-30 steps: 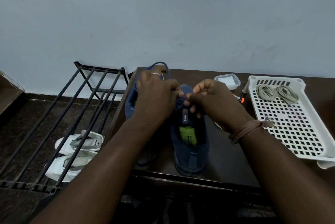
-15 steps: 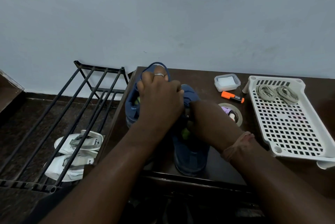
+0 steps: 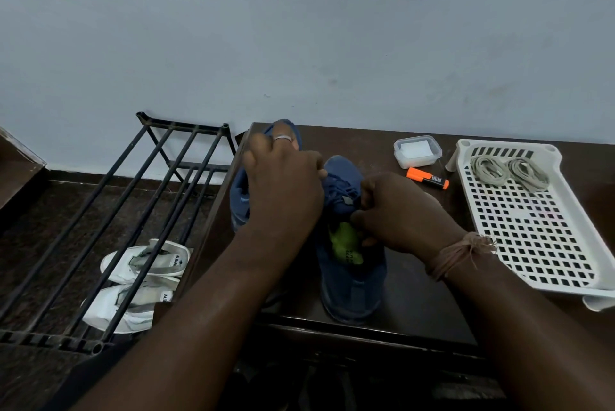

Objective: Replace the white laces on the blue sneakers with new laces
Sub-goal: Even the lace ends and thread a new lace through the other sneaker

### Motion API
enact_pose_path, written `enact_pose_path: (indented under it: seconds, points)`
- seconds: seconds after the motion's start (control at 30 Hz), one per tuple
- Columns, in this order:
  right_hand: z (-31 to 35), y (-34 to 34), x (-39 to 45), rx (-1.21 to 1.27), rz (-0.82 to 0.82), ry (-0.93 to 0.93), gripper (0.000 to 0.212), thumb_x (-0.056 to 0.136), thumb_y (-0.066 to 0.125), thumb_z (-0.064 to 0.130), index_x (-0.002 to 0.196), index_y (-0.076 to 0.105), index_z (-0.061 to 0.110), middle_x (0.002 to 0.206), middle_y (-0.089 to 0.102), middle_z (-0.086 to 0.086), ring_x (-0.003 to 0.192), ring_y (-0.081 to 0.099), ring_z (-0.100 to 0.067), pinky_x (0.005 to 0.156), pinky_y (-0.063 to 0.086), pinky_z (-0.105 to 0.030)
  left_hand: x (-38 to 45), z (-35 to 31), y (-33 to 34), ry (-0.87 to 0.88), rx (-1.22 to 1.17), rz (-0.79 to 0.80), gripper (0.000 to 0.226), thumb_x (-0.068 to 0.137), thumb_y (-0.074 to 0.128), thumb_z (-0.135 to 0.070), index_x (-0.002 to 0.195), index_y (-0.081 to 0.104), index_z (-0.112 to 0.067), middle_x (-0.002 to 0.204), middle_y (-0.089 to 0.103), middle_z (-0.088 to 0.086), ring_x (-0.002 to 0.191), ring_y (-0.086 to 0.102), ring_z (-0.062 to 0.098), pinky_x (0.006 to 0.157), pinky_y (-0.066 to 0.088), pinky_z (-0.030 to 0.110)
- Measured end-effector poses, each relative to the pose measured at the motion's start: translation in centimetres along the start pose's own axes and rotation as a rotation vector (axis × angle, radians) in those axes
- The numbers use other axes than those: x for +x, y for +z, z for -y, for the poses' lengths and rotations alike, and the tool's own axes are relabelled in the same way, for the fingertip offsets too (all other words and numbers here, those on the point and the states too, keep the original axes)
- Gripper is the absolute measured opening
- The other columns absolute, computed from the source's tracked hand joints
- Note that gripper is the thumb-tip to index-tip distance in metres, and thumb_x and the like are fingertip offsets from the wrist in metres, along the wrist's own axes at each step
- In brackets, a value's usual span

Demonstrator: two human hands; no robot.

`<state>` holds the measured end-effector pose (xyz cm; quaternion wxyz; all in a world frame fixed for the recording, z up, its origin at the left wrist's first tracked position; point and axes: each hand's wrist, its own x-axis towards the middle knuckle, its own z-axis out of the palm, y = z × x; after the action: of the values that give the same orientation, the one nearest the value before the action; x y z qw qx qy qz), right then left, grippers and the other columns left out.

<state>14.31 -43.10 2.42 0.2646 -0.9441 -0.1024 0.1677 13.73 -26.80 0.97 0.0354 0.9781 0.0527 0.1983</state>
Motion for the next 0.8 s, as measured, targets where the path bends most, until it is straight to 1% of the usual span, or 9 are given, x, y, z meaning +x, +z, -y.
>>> enact_pose_path:
  seconds: [0.07,0.13,0.2,0.33,0.43,0.53,0.63,0.73,0.8]
  points:
    - [0.1,0.0,-0.1,-0.010,0.001,-0.010,0.018,0.086,0.071,0.021,0.077,0.056,0.015,0.086,0.071,-0.007,0.073,0.073,-0.018,0.068,0.062,-0.035,0.2,0.0,0.1,0.069,-0.015,0.018,0.017,0.094,0.066,-0.039,0.100,0.078,-0.029,0.114,0.057,0.008,0.109,0.043,0.036,0.086,0.037,0.044]
    - [0.1,-0.1,-0.2,-0.021,0.003,-0.018,0.019,0.086,0.070,0.020,0.076,0.056,0.015,0.084,0.072,-0.007,0.072,0.073,-0.017,0.068,0.061,-0.034,0.2,0.2,0.5,0.173,-0.034,0.073,0.017,0.095,0.063,-0.037,0.101,0.076,-0.027,0.119,0.056,0.003,0.110,0.043,0.032,0.088,0.035,0.042]
    - [0.2,-0.2,-0.3,-0.028,-0.005,-0.025,0.021,0.086,0.070,0.019,0.073,0.054,0.015,0.082,0.073,-0.007,0.072,0.073,-0.017,0.069,0.061,-0.034,0.2,0.2,0.7,0.228,-0.097,0.145,0.017,0.094,0.059,-0.033,0.097,0.073,-0.024,0.116,0.060,-0.001,0.112,0.044,0.029,0.091,0.032,0.043]
    - [0.4,-0.1,-0.4,-0.015,-0.023,-0.043,0.029,0.086,0.070,0.018,0.066,0.049,0.021,0.082,0.072,-0.007,0.077,0.072,-0.019,0.074,0.061,-0.038,0.1,0.2,0.9,0.246,-0.157,0.208,0.012,0.090,0.057,-0.027,0.089,0.069,-0.025,0.088,0.065,-0.005,0.100,0.056,0.022,0.097,0.028,0.042]
    - [0.5,-0.3,-0.7,-0.033,-0.021,-0.050,0.029,0.088,0.068,0.018,0.065,0.049,0.021,0.084,0.072,-0.007,0.080,0.072,-0.020,0.076,0.061,-0.038,0.2,0.3,1.0,0.286,-0.156,0.224,0.014,0.092,0.055,-0.026,0.094,0.069,-0.028,0.079,0.066,-0.003,0.085,0.061,0.021,0.099,0.027,0.040]
    - [0.7,-0.4,-0.7,-0.052,-0.003,-0.056,0.022,0.090,0.065,0.019,0.070,0.056,0.018,0.087,0.073,-0.007,0.084,0.072,-0.021,0.080,0.059,-0.037,0.3,0.5,0.9,0.362,-0.159,0.276,0.029,0.092,0.051,-0.026,0.110,0.074,-0.032,0.086,0.069,0.000,0.082,0.064,0.024,0.090,0.040,0.042]
    - [0.8,-0.4,-0.6,-0.058,0.020,-0.056,0.013,0.091,0.064,0.018,0.083,0.065,0.009,0.090,0.073,-0.008,0.086,0.072,-0.022,0.083,0.058,-0.039,0.2,0.3,1.0,0.402,-0.188,0.335,0.041,0.090,0.041,-0.027,0.111,0.077,-0.029,0.090,0.061,0.007,0.078,0.060,0.028,0.074,0.051,0.041]
    - [0.8,-0.5,-0.6,-0.063,0.023,-0.057,0.013,0.092,0.064,0.017,0.083,0.064,0.008,0.090,0.073,-0.009,0.086,0.071,-0.022,0.083,0.058,-0.040,0.0,0.0,1.4,0.345,-0.276,0.410,0.033,0.097,0.042,-0.018,0.107,0.074,-0.015,0.095,0.050,0.009,0.078,0.054,0.026,0.074,0.051,0.040]
    - [0.8,-0.5,-0.7,-0.074,0.027,-0.056,0.015,0.091,0.064,0.016,0.078,0.060,0.011,0.090,0.073,-0.010,0.086,0.071,-0.023,0.083,0.058,-0.041,0.1,0.0,1.7,0.333,-0.304,0.447,0.028,0.100,0.046,-0.015,0.108,0.073,-0.013,0.098,0.050,0.009,0.081,0.054,0.025,0.075,0.050,0.038]
